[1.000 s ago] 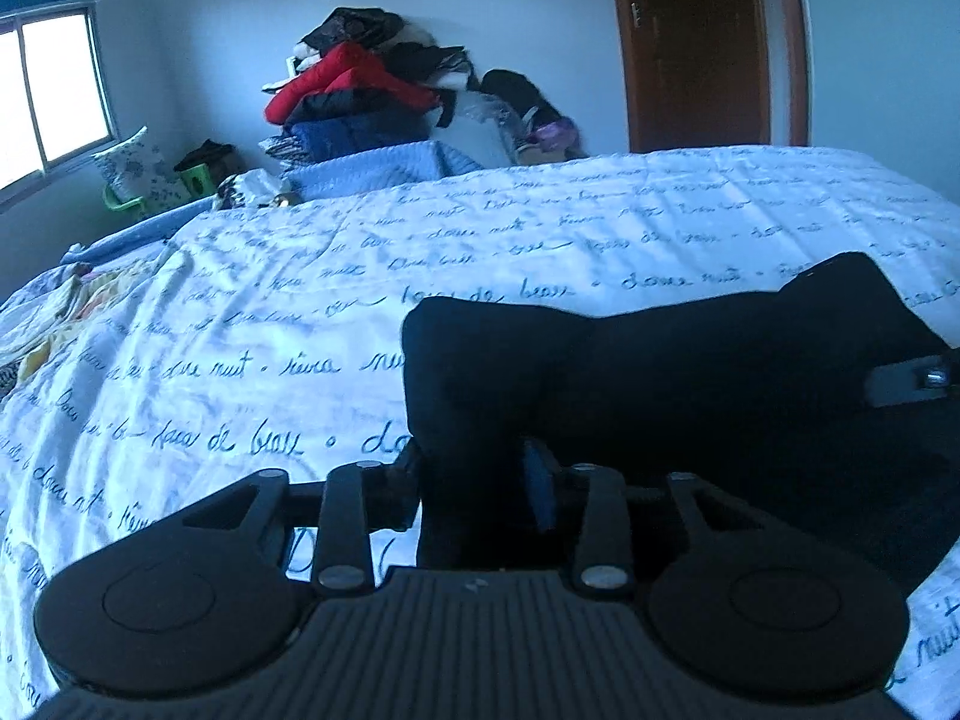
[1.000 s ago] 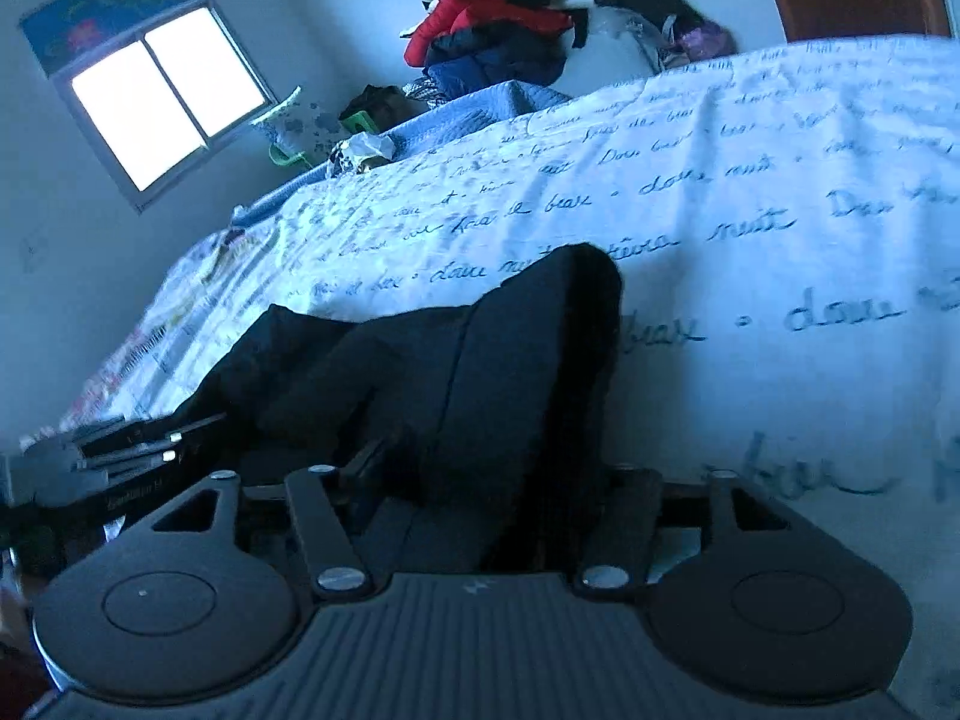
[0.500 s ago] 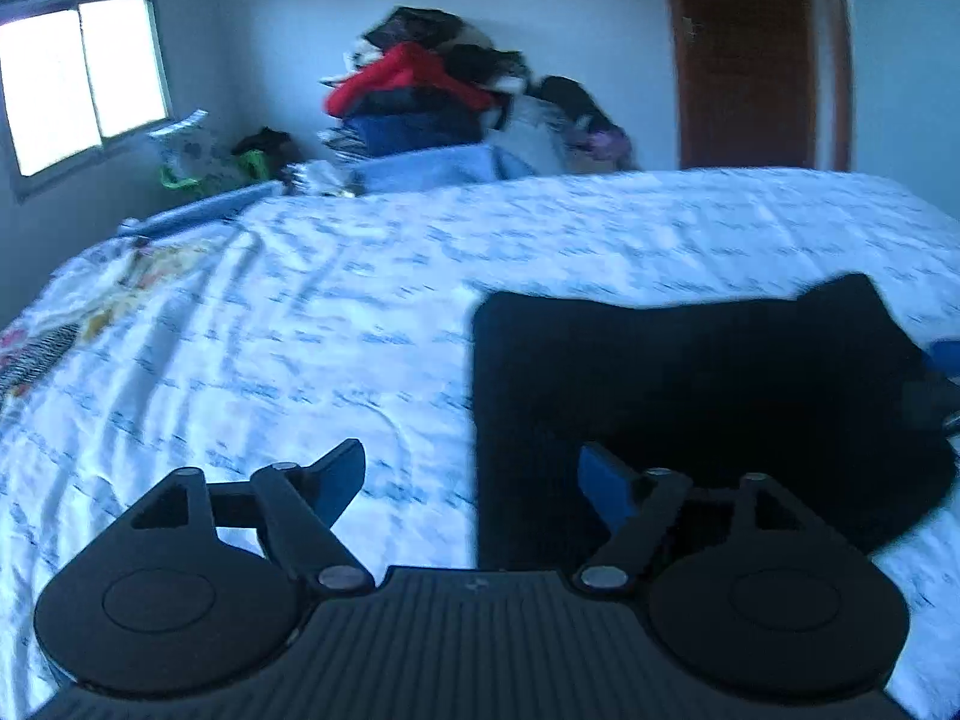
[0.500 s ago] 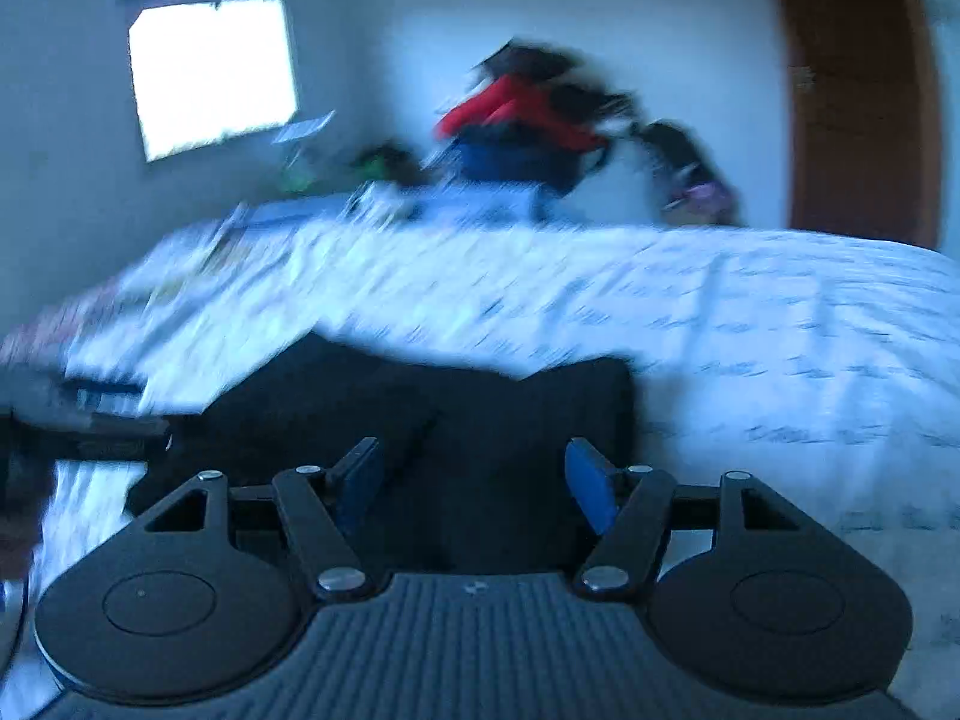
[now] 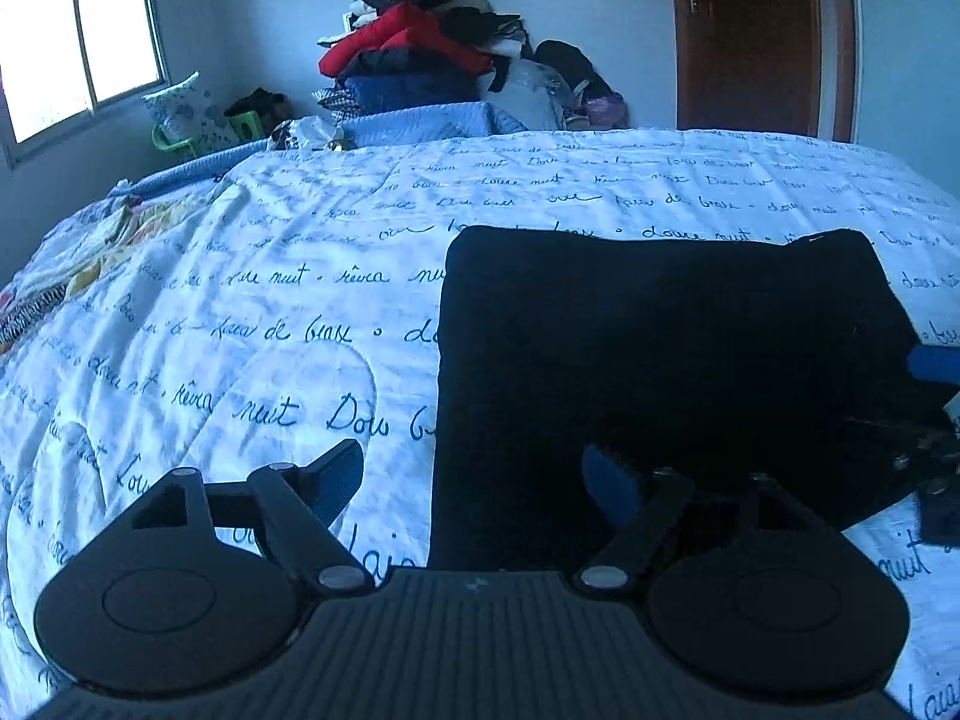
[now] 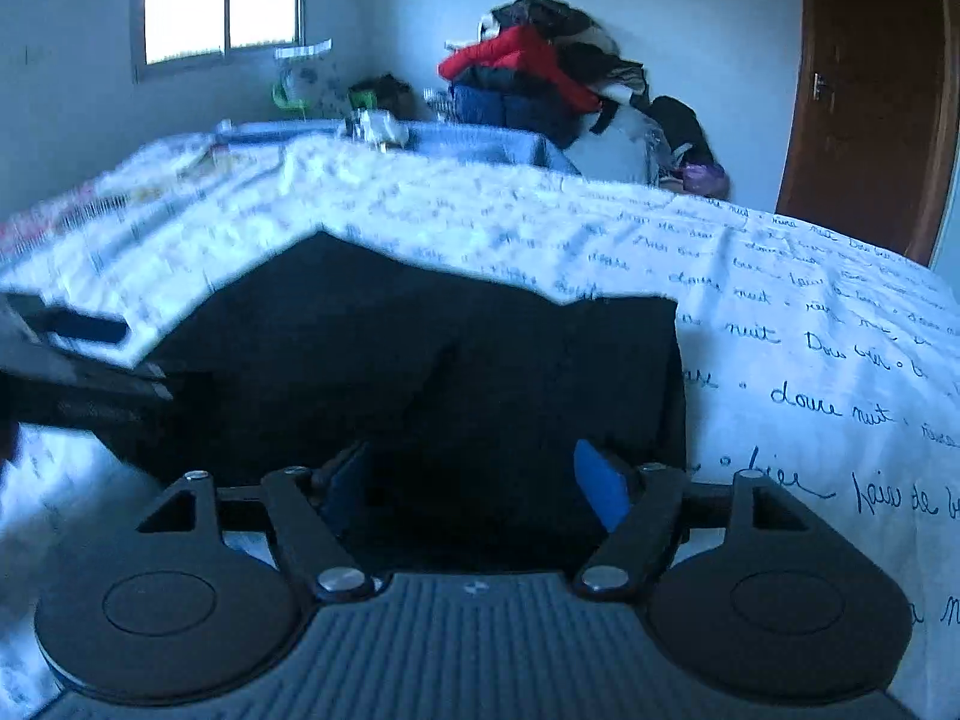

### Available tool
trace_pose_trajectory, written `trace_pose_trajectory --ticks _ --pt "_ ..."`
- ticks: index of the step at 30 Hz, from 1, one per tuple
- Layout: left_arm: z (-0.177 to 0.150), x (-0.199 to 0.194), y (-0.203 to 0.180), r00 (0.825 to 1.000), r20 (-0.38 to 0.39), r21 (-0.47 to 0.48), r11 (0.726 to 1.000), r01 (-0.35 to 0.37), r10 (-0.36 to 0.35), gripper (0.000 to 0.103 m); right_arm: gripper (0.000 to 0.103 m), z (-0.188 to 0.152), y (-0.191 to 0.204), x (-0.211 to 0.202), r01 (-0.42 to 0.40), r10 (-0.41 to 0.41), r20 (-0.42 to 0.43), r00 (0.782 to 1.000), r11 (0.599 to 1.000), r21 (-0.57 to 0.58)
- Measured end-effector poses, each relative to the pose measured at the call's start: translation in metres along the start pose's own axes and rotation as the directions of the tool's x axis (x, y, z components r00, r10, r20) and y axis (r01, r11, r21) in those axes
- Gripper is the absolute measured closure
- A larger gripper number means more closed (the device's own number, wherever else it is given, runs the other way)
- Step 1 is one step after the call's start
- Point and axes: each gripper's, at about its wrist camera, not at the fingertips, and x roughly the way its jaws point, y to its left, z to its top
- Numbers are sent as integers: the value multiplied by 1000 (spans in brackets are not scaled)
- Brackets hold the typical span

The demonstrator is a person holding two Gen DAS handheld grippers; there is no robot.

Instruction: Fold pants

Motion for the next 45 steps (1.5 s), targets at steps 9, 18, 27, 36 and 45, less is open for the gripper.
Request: trace_pose_trajectory --ticks 9,18,27,36,45 --pt "-8 -18 3 1000 -16 -23 1000 20 -20 18 23 -2 6 -34 5 -7 18 1000 998 66" --pt "-20 -35 5 999 -27 -51 998 25 -27 15 12 -15 22 -71 22 -23 4 1000 995 95" --pt "-40 -43 5 996 -71 -75 996 40 -45 15 9 -28 29 -86 32 -30 -15 999 990 139" --pt "-53 -46 7 994 -99 -108 993 40 -51 14 8 -45 29 -85 49 -41 -47 998 979 197" --pt "-58 -46 10 994 -101 -124 992 34 -47 12 8 -55 36 -83 55 -41 -72 997 977 205"
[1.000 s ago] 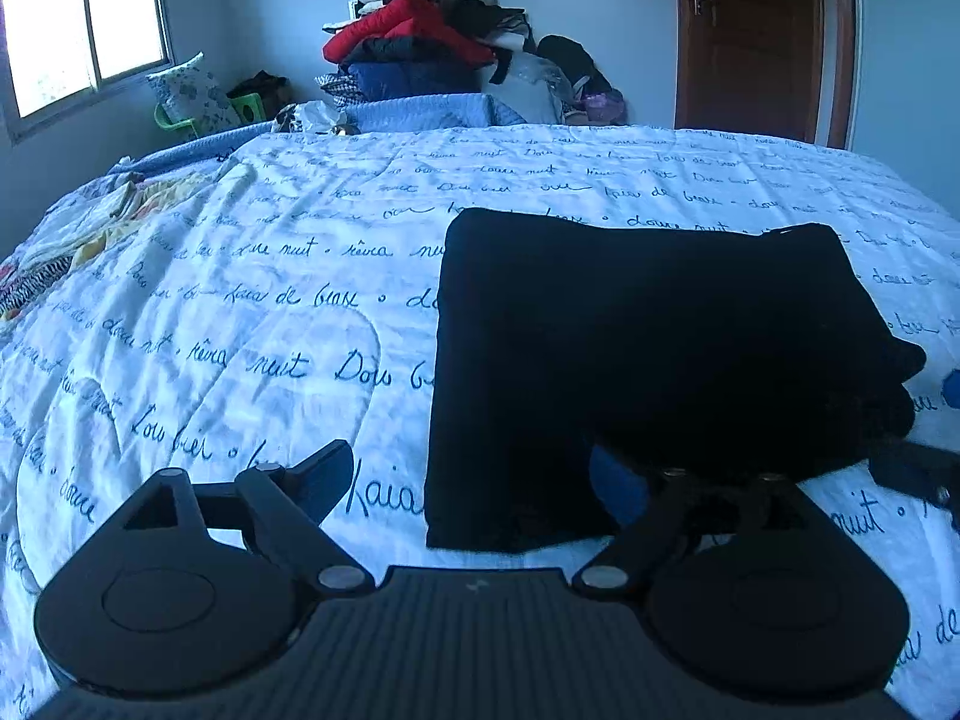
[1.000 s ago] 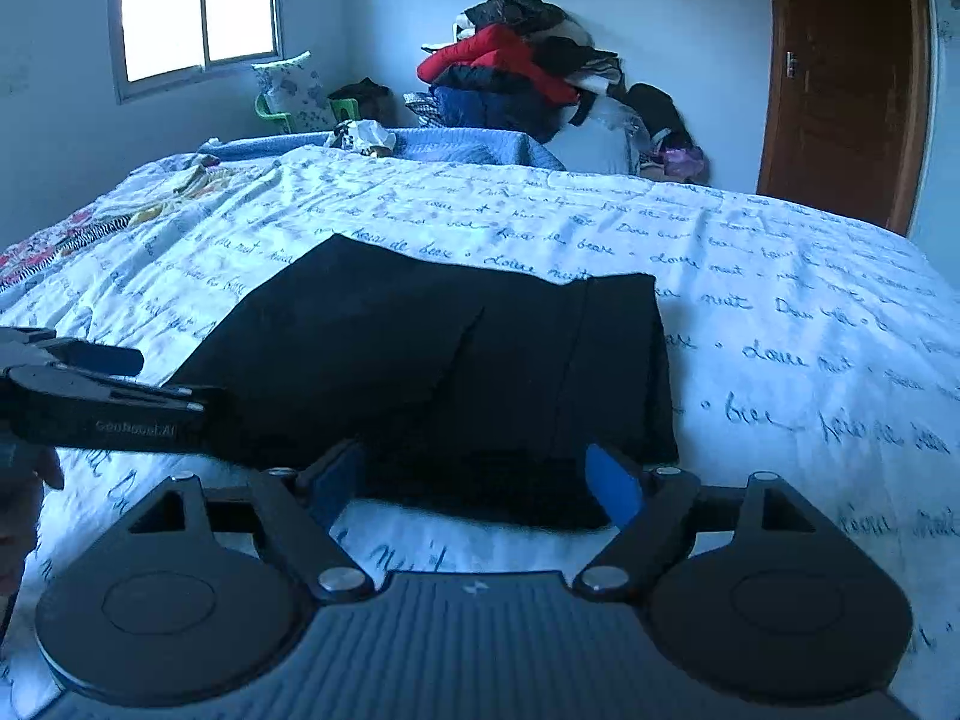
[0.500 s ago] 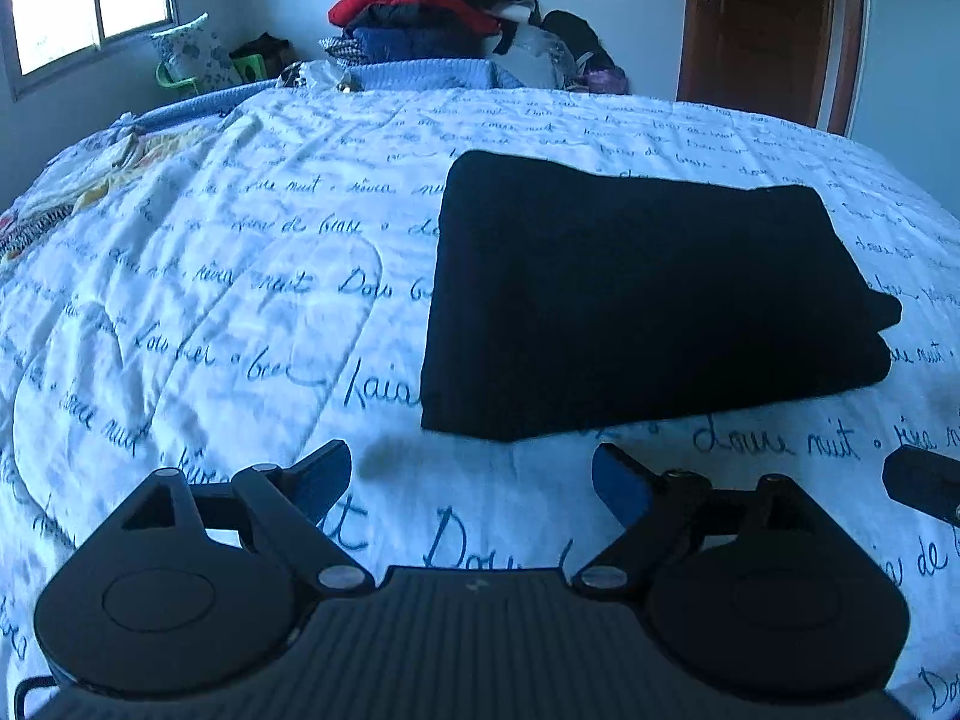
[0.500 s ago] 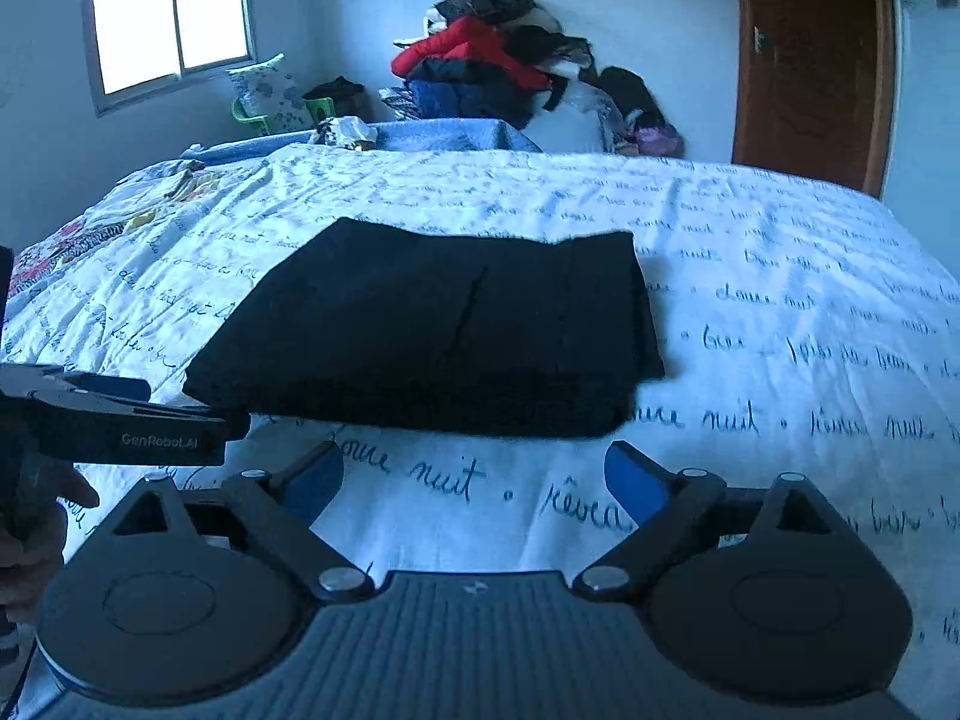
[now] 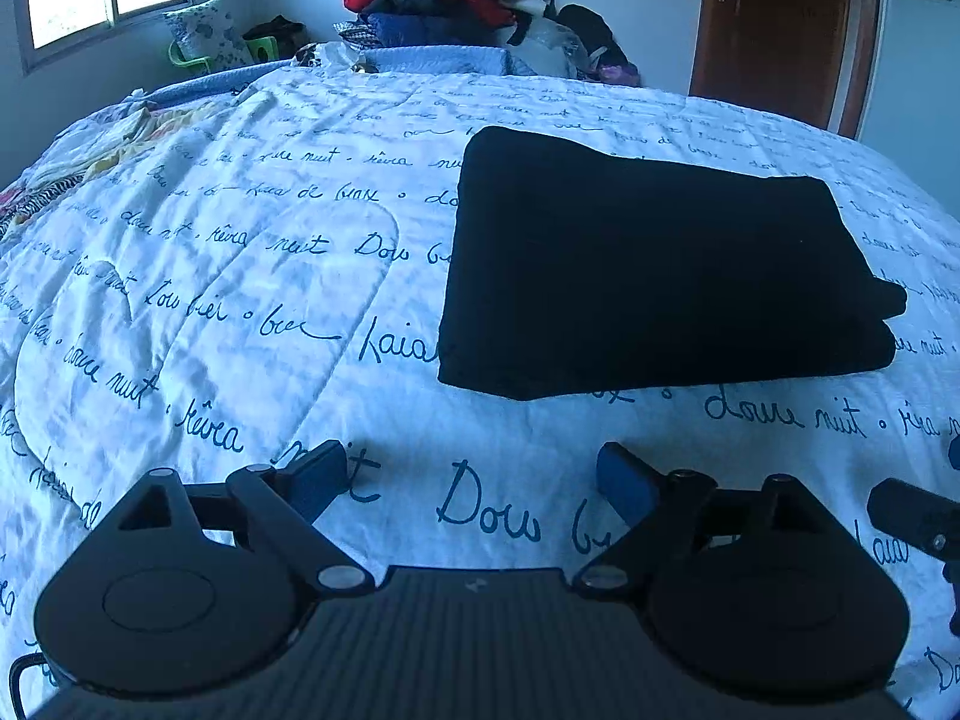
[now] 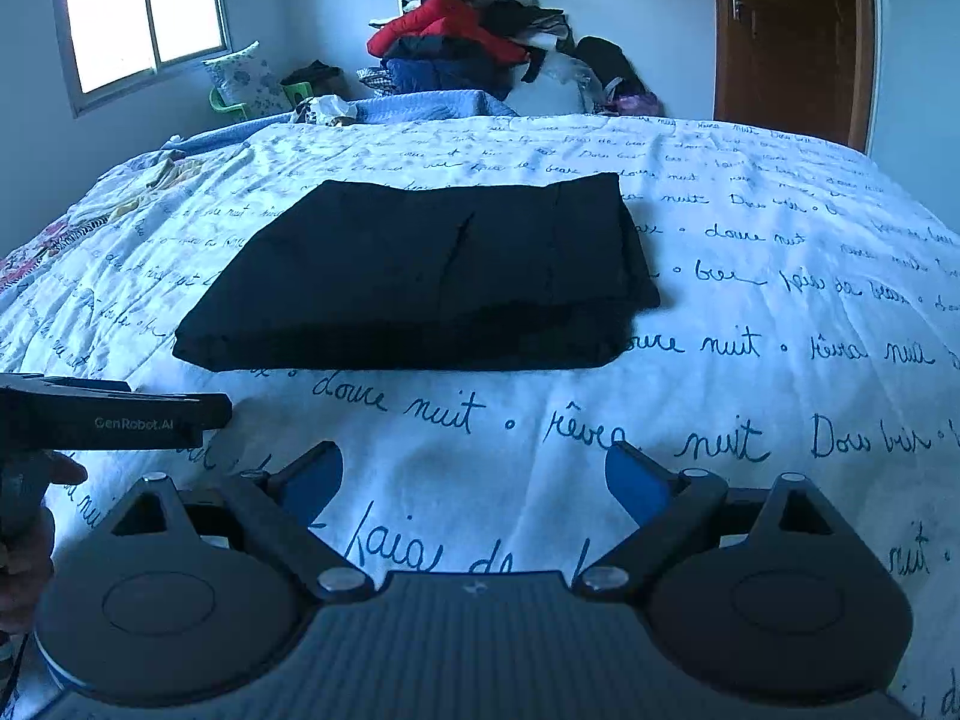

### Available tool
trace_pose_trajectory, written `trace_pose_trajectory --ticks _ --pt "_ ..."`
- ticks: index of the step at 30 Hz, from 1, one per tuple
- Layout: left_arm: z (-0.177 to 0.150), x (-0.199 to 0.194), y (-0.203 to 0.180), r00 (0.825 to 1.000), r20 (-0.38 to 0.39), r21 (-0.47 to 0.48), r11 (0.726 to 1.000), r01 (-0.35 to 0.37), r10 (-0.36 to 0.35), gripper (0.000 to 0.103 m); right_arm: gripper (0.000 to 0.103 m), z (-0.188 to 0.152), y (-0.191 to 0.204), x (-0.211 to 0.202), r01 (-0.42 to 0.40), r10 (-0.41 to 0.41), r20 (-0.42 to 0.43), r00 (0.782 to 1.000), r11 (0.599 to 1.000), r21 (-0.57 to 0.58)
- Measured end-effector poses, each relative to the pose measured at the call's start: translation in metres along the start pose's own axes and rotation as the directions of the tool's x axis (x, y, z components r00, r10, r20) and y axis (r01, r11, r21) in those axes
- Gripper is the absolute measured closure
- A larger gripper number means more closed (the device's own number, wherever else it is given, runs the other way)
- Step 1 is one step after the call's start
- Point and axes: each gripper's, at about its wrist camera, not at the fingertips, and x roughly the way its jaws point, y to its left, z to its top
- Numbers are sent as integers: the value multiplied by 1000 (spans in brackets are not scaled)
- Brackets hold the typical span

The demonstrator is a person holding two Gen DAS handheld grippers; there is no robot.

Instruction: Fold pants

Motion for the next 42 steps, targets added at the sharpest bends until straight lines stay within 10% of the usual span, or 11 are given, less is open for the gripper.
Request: trace_pose_trajectory --ticks 42 --pt "-15 -3 8 1000 5 -21 1000 -8 8 0 3 -18 15 14 58 -59 -15 998 994 -94"
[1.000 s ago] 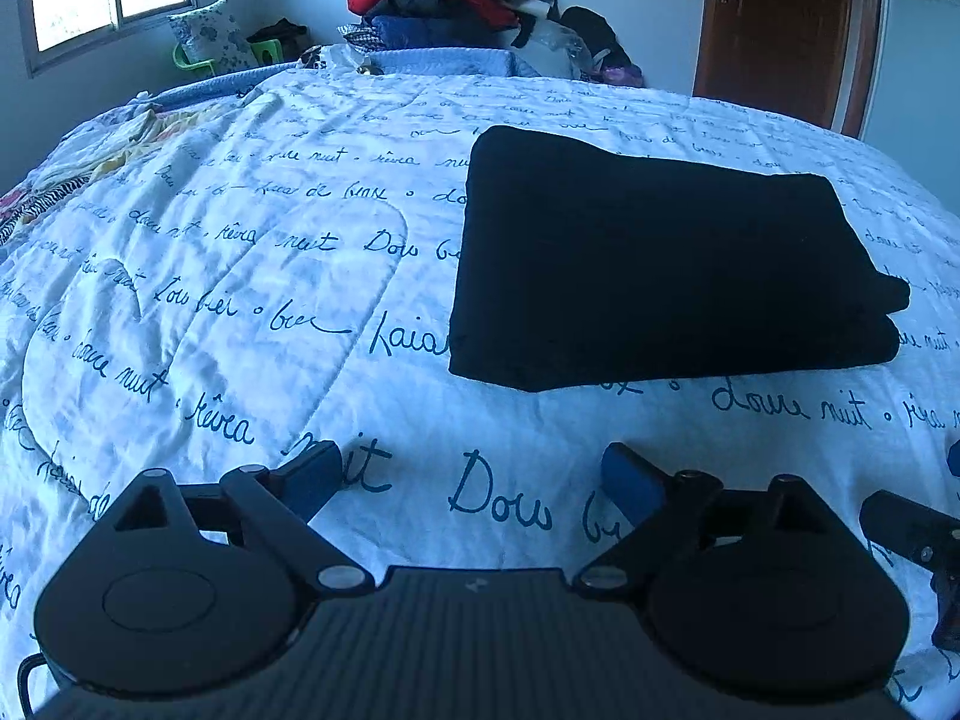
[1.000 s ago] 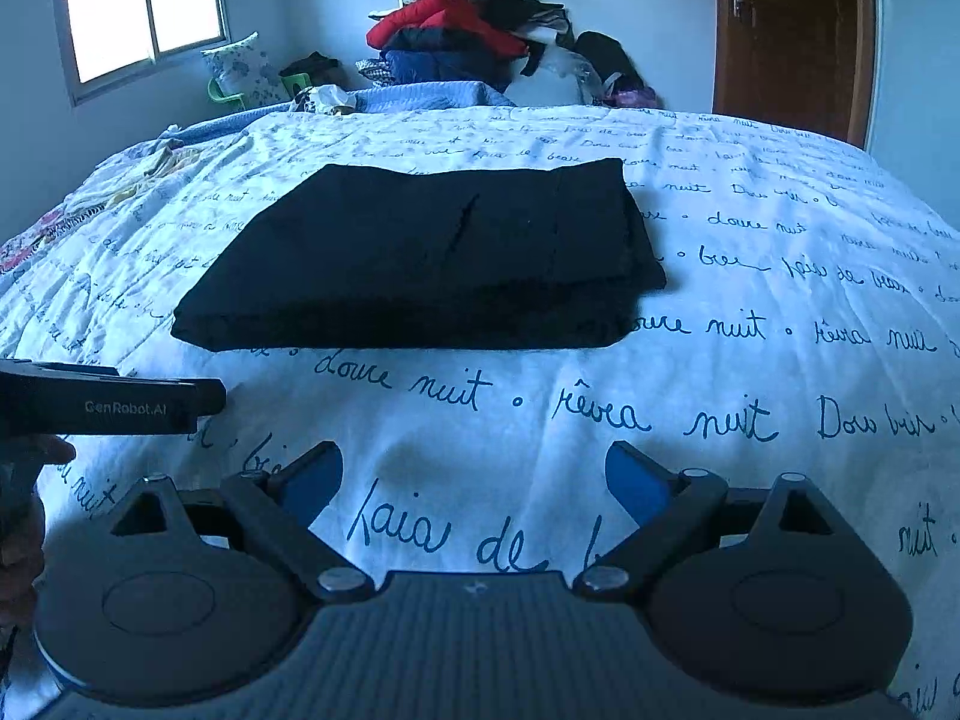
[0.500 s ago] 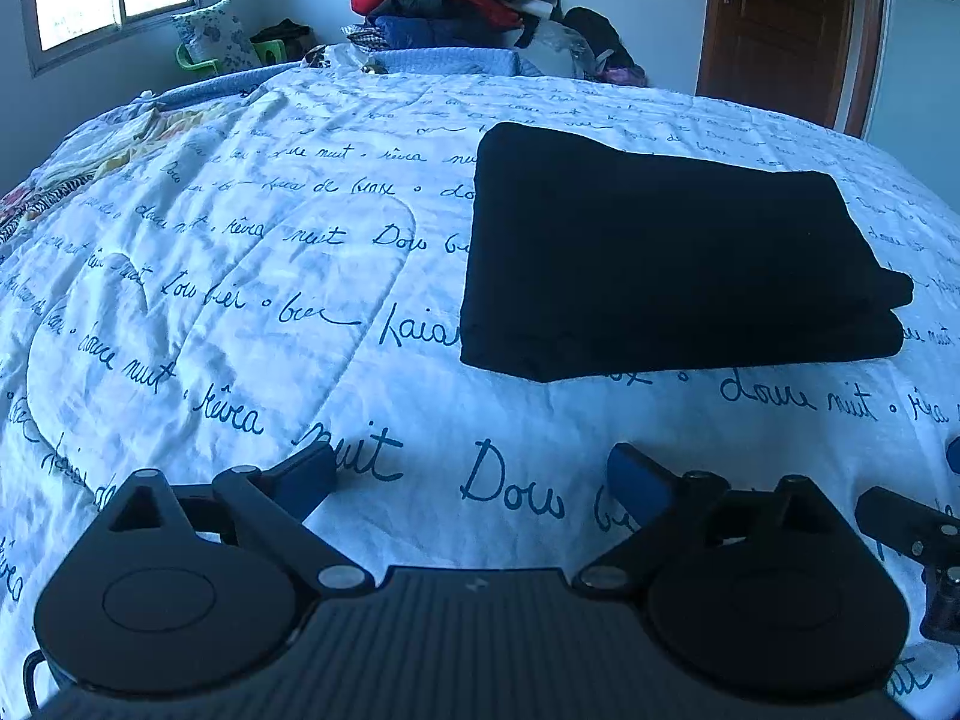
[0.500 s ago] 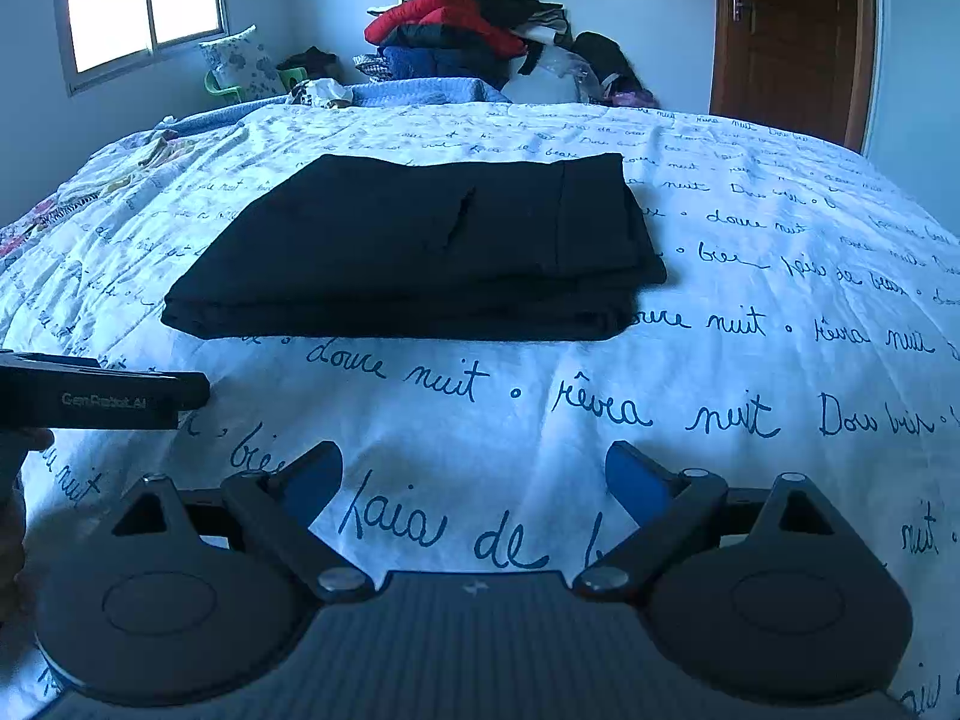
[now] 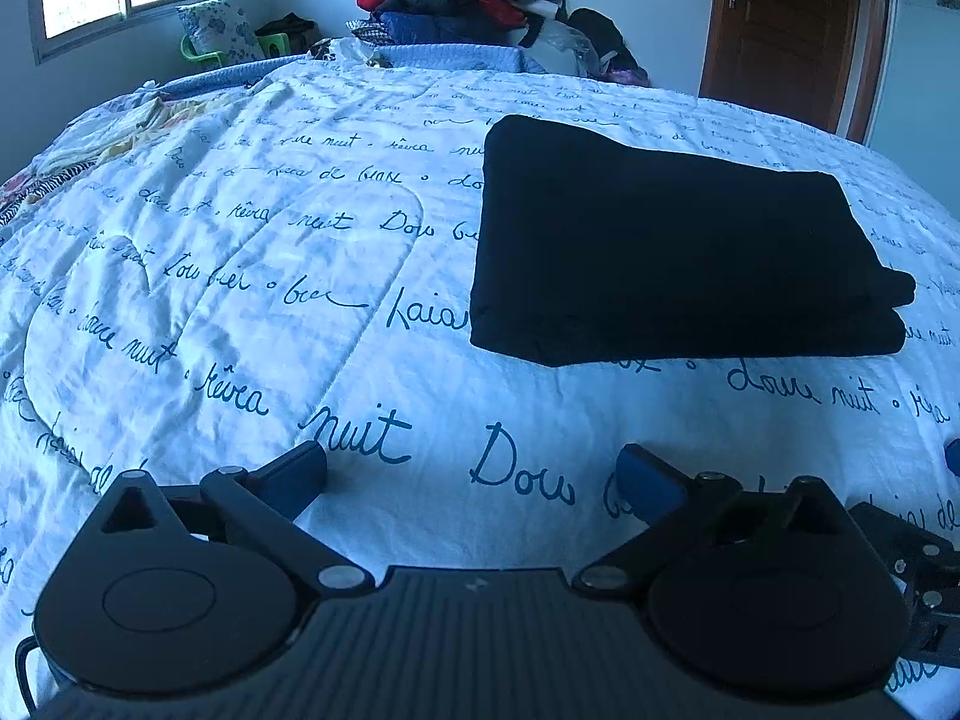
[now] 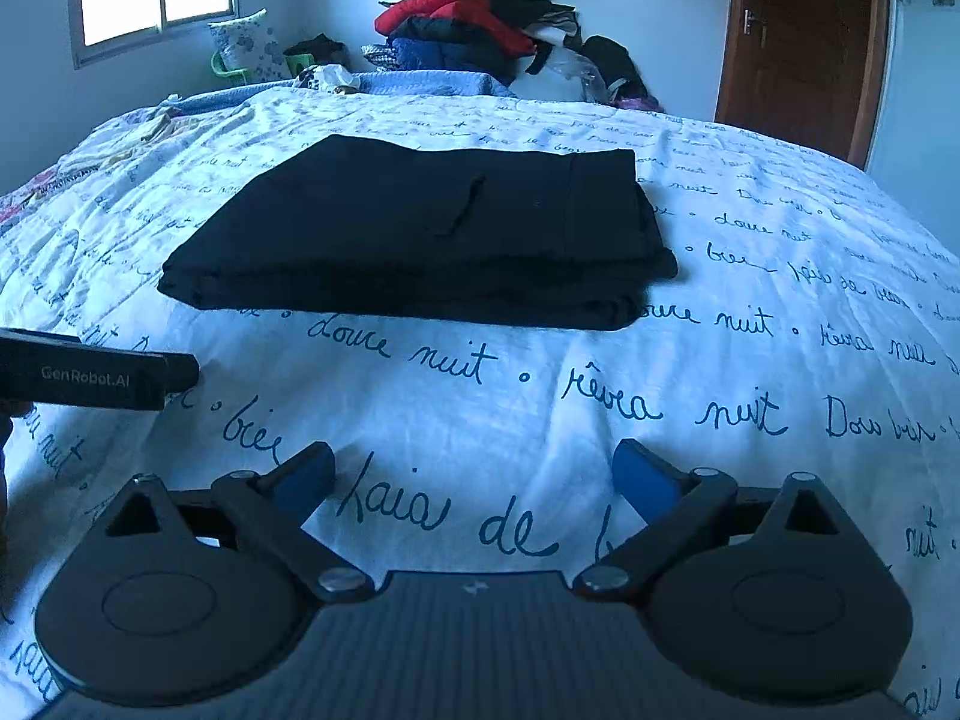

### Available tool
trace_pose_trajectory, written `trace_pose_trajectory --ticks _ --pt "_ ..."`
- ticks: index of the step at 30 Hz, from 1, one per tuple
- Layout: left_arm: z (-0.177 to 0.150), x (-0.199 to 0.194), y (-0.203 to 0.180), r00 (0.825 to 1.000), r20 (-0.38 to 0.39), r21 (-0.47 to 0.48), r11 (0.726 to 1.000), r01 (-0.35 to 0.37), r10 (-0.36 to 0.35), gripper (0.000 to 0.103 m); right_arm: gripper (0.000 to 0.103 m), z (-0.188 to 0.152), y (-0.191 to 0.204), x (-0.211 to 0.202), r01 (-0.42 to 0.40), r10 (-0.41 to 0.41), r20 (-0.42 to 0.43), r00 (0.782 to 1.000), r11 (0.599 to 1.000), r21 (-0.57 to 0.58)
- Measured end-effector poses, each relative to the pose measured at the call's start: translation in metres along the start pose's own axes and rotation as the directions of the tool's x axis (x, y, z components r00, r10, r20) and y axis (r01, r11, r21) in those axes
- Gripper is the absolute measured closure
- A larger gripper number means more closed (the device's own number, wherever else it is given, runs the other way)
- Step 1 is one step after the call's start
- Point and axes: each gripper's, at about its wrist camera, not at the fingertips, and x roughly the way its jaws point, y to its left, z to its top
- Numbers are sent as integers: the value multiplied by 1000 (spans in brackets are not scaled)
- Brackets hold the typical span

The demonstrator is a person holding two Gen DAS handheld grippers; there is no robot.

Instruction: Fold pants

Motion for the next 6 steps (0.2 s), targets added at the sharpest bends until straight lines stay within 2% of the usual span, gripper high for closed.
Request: trace_pose_trajectory --ticks 6 --pt "4 -3 4 1000 -4 -9 1000 21 -21 0 2 1 -1 -3 -13 13 8 1000 1000 -2"
